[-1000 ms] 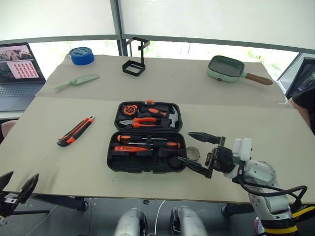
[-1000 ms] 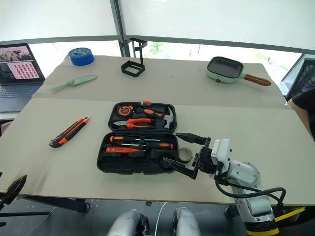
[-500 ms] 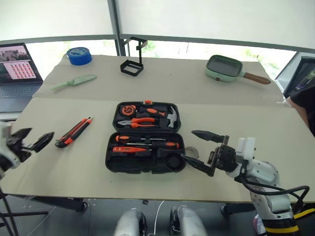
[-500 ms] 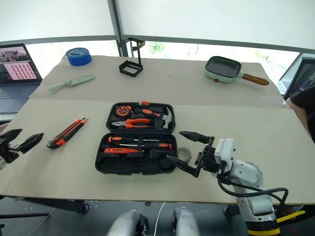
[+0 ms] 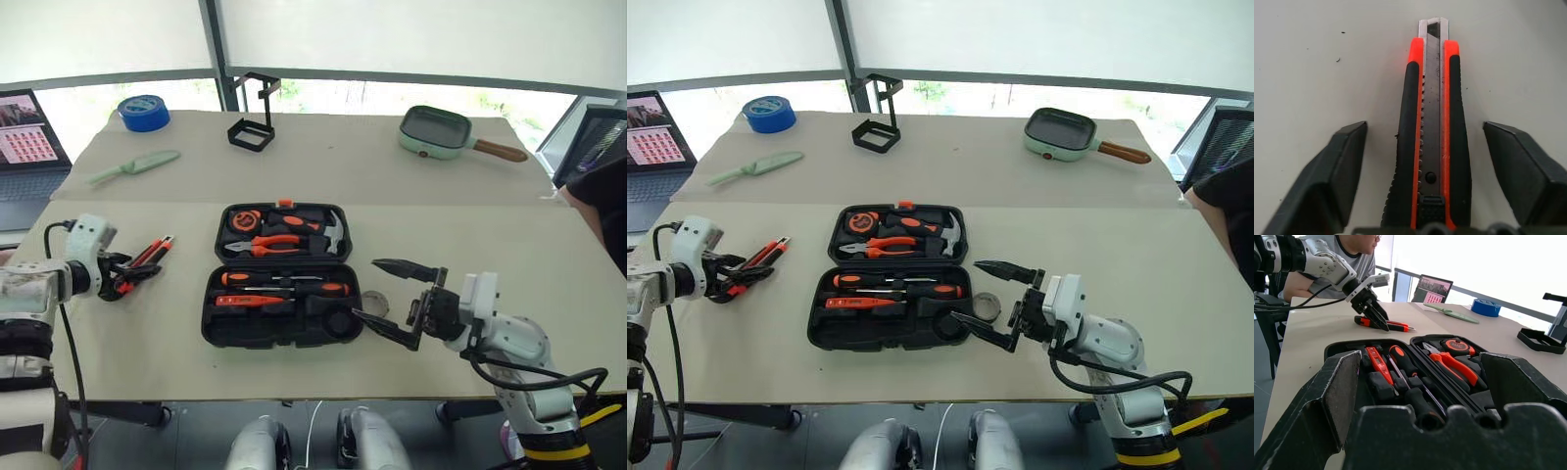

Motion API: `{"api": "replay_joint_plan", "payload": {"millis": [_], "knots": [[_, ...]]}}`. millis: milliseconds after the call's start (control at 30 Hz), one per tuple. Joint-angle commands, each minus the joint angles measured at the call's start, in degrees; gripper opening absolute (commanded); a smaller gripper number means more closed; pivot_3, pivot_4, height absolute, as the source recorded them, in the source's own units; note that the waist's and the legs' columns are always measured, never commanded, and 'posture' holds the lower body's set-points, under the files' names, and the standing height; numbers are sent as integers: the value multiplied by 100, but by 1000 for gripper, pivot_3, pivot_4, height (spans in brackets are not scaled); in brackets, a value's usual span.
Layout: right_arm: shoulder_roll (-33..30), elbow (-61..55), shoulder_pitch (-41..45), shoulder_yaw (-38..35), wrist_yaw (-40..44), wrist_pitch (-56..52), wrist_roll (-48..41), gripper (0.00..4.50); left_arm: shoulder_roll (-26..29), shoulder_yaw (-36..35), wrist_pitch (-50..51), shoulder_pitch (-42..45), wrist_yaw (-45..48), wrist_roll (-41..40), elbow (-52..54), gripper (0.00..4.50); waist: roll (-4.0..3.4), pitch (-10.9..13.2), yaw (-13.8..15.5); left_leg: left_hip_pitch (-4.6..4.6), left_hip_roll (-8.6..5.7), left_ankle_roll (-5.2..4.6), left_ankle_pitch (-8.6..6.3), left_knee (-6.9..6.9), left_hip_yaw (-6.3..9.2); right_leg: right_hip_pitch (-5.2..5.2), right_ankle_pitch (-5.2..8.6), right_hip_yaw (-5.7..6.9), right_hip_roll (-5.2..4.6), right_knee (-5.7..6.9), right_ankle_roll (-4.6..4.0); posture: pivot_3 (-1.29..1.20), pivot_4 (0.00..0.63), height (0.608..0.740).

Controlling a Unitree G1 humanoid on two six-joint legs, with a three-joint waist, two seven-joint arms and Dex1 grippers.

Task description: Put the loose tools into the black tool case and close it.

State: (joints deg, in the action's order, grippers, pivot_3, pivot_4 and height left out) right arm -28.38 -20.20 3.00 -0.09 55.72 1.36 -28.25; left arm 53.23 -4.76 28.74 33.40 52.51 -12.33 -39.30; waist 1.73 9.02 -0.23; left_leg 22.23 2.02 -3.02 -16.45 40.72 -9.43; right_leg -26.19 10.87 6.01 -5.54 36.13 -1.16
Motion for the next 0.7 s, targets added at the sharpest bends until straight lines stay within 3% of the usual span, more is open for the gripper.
{"api": "replay_joint_plan", "payload": {"millis": [33,100,200,333,533,700], "knots": [[-34,-295,-13,-66,-116,-55,-70,4500,-12,-201,-150,-238,334,-179,354,2253,0,0,1,0,0,0,0,0,0,-1,0,-1,-1,0,0,0,150,740],[-35,-310,-28,-50,-140,-53,-54,4500,-78,-405,-437,-421,573,-387,681,1616,0,0,1,1,0,-1,-1,0,0,-3,-1,-4,-4,0,-2,0,150,740],[-47,-308,-5,-33,-140,-55,-53,4500,-119,-738,-1009,-708,1476,-934,1319,1578,2,1,13,6,0,-2,0,2,1,-6,-13,-5,-10,0,-23,0,150,740],[-64,-249,20,-111,-124,-29,-102,4500,-54,-617,-1039,-964,2276,-1343,2577,1578,4,2,45,11,1,4,-4,4,2,-8,-17,-5,-18,-3,-30,0,150,740],[-255,-236,-131,-208,103,-56,-189,4500,-35,254,-734,-959,2804,-1412,4482,1578,2,2,75,7,-3,-6,-2,4,0,-4,-5,-32,-10,-3,-8,0,150,740],[-744,-247,-228,-399,384,-336,-371,4500,-151,1396,-162,-1000,2443,-896,5500,1578,2,2,75,4,-3,-8,-2,4,-4,-2,-1,-39,3,-2,0,0,150,740]]}}
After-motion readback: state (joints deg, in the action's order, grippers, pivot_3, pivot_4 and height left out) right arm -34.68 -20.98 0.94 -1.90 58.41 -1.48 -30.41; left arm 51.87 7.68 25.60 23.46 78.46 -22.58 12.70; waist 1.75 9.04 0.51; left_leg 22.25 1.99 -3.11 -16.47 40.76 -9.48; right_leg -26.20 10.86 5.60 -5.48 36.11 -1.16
